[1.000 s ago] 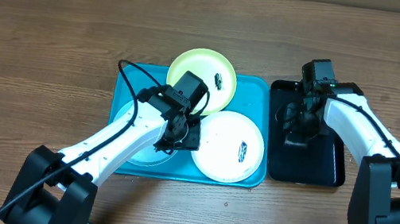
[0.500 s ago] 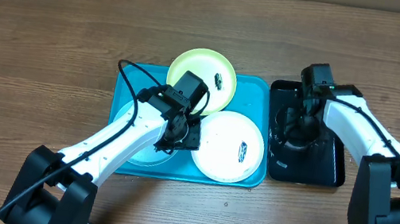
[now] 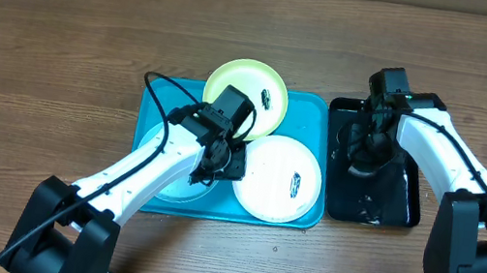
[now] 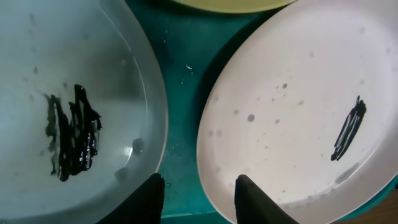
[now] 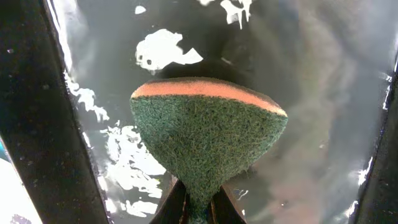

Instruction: Clean dirty plates on tray and stack at the side

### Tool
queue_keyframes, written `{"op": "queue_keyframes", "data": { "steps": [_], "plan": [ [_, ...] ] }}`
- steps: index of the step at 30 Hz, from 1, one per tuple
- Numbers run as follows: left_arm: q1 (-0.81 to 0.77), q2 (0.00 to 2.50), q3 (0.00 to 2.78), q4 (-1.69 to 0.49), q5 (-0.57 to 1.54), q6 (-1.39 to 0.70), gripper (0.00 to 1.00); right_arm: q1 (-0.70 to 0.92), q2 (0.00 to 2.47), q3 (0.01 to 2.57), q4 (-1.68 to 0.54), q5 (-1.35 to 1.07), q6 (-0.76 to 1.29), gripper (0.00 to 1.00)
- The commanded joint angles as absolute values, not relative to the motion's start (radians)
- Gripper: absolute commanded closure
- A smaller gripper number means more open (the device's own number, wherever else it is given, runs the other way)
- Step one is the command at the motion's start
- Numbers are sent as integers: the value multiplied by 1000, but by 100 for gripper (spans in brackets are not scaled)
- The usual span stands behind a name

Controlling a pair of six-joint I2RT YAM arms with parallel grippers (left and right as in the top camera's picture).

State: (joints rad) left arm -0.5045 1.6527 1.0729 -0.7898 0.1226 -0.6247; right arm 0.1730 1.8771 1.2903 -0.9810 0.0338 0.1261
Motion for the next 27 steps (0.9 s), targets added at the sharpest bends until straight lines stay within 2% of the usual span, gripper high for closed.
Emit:
{"op": "queue_keyframes", "data": {
  "steps": [1,9,14,20,27],
  "plan": [
    [-511,1664,1068,-784,115,-636,63,155,1874,1316,-982,44,124,96],
    [-512,1665,1068,-746,75,-662,68,155,1874,1316,-995,44,123,96],
    [-521,1665,1068,-743,67,-662,76,155,1874,1316,-1000,44,123,96],
    [-527,1665,1067,-724,40,-666,68,155,1874,1316,-1002,44,124,96],
    [-544,1669,1067,-702,25,-665,69,155,1874,1316,-1001,44,123,96]
  ]
}}
